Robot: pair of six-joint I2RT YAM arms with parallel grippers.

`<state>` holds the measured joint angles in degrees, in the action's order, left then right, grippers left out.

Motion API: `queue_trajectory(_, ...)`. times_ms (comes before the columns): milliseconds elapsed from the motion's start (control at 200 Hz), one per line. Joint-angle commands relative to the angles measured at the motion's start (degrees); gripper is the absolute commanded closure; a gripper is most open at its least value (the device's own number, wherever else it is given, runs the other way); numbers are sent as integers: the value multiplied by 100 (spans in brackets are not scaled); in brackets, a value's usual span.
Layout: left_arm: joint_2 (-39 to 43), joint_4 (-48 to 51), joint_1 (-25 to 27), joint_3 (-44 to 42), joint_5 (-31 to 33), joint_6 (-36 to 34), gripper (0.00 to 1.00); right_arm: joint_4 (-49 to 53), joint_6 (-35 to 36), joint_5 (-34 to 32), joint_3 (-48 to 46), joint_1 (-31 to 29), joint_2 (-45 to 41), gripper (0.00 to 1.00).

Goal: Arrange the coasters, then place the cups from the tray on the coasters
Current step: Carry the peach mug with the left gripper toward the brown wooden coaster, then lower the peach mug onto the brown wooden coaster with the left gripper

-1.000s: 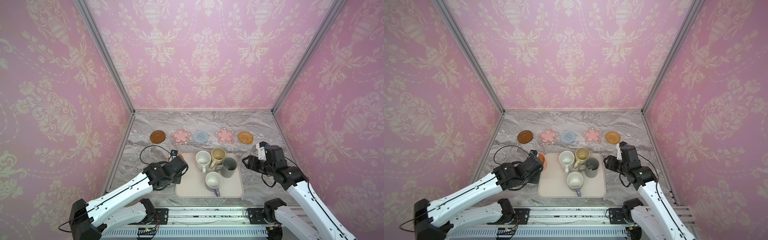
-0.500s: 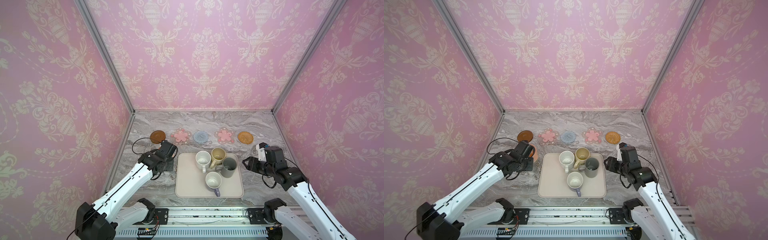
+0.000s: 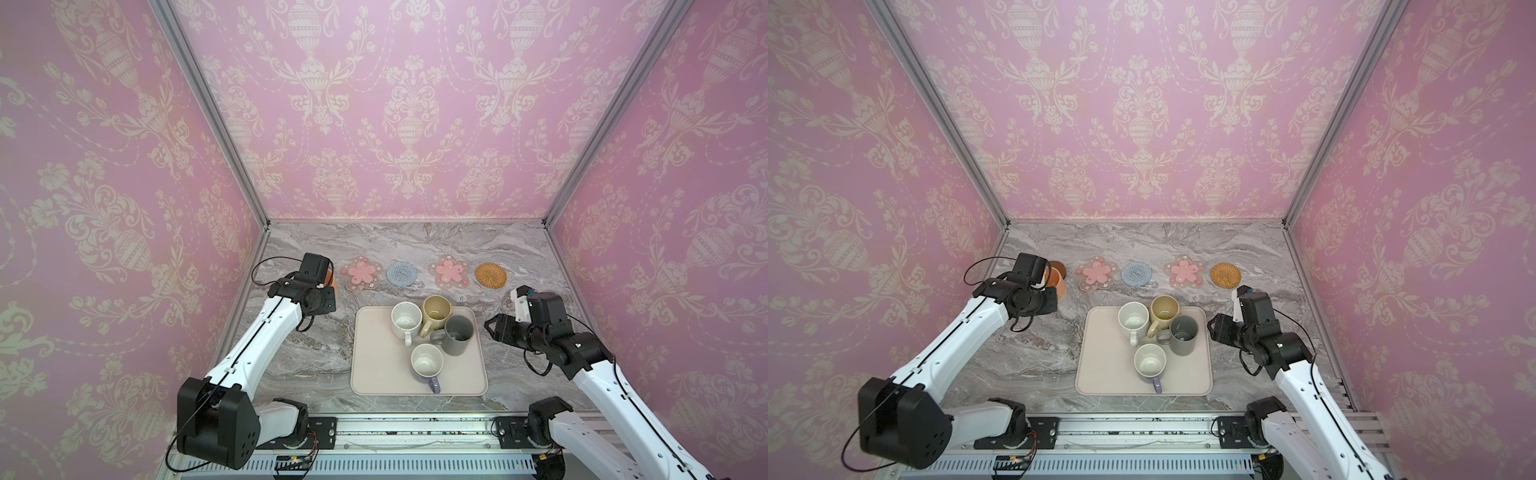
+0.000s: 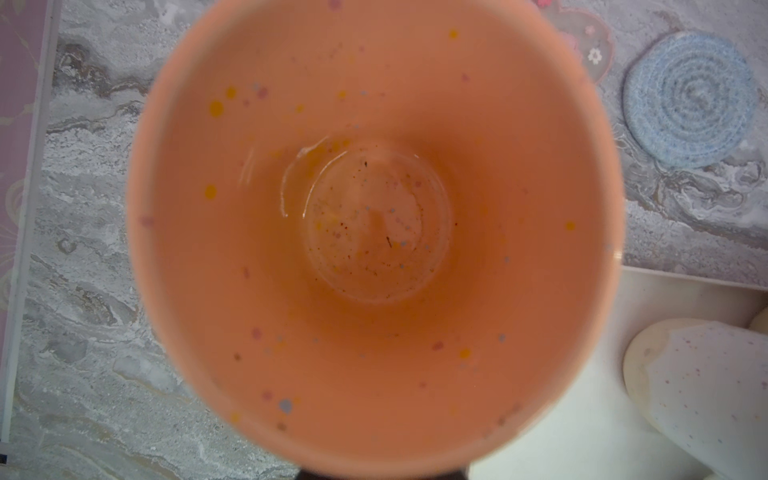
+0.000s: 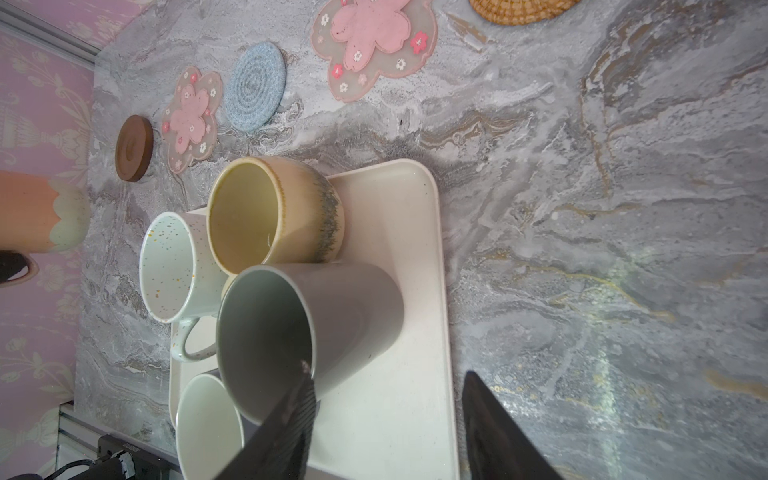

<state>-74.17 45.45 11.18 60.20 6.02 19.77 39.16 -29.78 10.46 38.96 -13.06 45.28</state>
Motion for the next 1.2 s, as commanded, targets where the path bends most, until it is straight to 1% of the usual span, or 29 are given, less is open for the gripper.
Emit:
queue_trajectory(0,-197,-525,-179,517,-44,-395,100,237,178,-86,286,-41,64,41)
queue_trajectory(190,-859,-603,-463,971,21,-822,100,484,308,-96,659,-39,210,41)
queue_trajectory(345,-1251,-704,-786,1256,90,-1211,100,519,274,-147,619,-39,107,41)
queue_trajectory(520,-1637,-874,-1146,1431,-260,-1512,100,547,219,-206,550,-40,93,41)
queue_trajectory(600,-1793,-1010,-1214,1427,-315,-1588,100,514,179,-220,588,-40,143,41)
queue_trajectory(751,-2111,-1318,-1301,1418,-670,-1531,100,470,148,-183,817,-44,277,41)
queue_trajectory(906,-2376,-1606,-1311,1505,-680,-1514,100,537,159,-272,860,-39,154,41)
queue_trajectory(1196,-2644,-1560,-1311,1757,-473,-1626,100,768,221,-436,657,-39,-63,41)
